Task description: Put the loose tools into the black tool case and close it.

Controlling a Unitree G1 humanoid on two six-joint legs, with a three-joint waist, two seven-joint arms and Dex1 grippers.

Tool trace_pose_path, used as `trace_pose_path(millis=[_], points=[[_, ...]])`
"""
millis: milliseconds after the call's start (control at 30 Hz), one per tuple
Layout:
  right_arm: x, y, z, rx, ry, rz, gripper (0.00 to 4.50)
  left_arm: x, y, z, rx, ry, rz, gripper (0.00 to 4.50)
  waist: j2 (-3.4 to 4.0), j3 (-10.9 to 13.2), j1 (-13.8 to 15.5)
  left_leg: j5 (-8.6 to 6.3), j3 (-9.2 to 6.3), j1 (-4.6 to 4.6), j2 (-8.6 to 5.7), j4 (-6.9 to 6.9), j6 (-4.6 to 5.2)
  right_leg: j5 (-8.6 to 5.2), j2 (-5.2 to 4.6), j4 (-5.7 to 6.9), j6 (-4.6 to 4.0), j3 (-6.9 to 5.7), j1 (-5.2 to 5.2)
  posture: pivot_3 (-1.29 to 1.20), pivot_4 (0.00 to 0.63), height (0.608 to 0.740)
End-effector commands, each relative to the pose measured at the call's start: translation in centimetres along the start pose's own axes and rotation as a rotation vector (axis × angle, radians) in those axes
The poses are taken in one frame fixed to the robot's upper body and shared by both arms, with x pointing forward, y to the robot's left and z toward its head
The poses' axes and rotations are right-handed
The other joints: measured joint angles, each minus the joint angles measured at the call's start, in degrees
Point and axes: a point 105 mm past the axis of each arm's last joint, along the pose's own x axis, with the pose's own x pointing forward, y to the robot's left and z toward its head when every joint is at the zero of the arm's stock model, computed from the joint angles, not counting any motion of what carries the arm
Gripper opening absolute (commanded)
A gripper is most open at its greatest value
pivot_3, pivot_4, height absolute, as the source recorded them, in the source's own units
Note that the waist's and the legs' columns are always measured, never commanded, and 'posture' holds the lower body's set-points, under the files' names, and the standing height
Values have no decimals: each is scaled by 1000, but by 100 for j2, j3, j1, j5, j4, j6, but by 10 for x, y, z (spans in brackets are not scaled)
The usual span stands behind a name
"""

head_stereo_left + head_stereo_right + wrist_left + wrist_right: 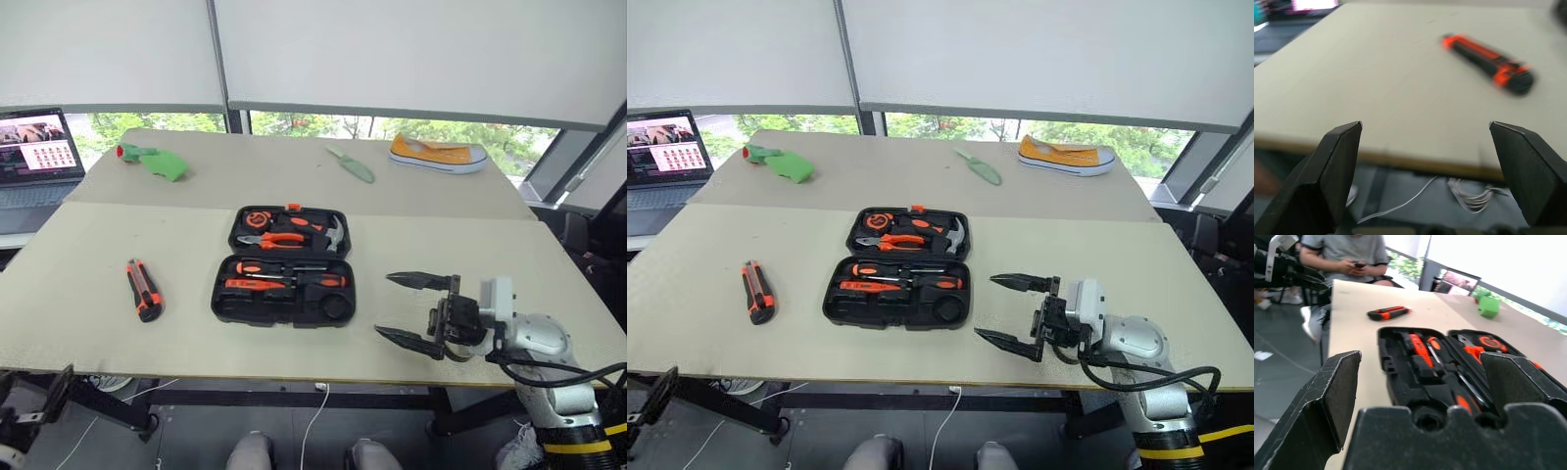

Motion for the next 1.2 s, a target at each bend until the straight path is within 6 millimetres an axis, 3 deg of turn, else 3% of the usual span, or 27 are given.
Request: trace_pose_path(millis=[33, 367, 567, 767, 867, 967, 1067, 1133, 1200], points=[[-1, -9, 9, -52, -22, -10, 4500, -1, -11, 18, -29, -24, 48, 4459, -12, -2, -5, 0, 1, -1, -1, 0, 0, 0, -5, 0, 1, 0, 0, 0, 150, 740], [15, -13, 15, -74, -67, 13, 4500, 56, -78, 52, -135, 50, 38, 4459, -23, -8, -23, 2, 10, -9, -2, -6, 4, 24, 14, 7, -32, 12, 18, 0, 150, 740], [18, -17, 17, -87, -61, 3, 4500, 98, -114, 69, -154, 95, 71, 4459, -24, -8, -6, 13, -1, -12, 1, -4, 20, 41, 36, 25, 2, 13, 18, 0, 150, 740], [22, -15, 18, -88, -64, 3, 4500, 120, -125, 56, -87, 199, 92, 4459, -25, -7, -49, 12, 0, -11, -1, -6, 20, 40, 37, 24, 2, 15, 16, 0, 150, 740], [22, -13, 18, -83, -65, -4, 4500, 126, -119, 46, -67, 248, 143, 4459, -24, -7, -45, 13, 0, -12, -1, -8, 20, 40, 37, 24, 1, 15, 14, 0, 150, 740], [21, -12, 17, -78, -63, -14, 4500, 130, -115, 46, -74, 241, 152, 3792, -24, -8, -37, 9, 0, -10, -2, -7, 14, 40, 35, 24, 1, 15, 16, 0, 150, 740], [20, -10, 15, -72, -55, -17, 4500, 133, -112, 48, -49, 210, 136, 2560, -24, -8, -67, 4, 0, -6, -2, -7, 7, 40, 34, 25, 0, 15, 17, 0, 150, 740], [19, -8, 13, -70, -46, -15, 4500, 138, -116, 59, -56, 116, 70, 1969, -23, -8, -88, 4, 0, -4, -1, -10, 7, 40, 35, 26, -1, 15, 15, 0, 150, 740], [18, -7, 12, -72, -35, -9, 4500, 139, -120, 75, -11, 17, -78, 1795, -24, -8, -98, 4, 0, -4, -1, -12, 7, 39, 35, 26, -4, 15, 14, 0, 150, 740]])
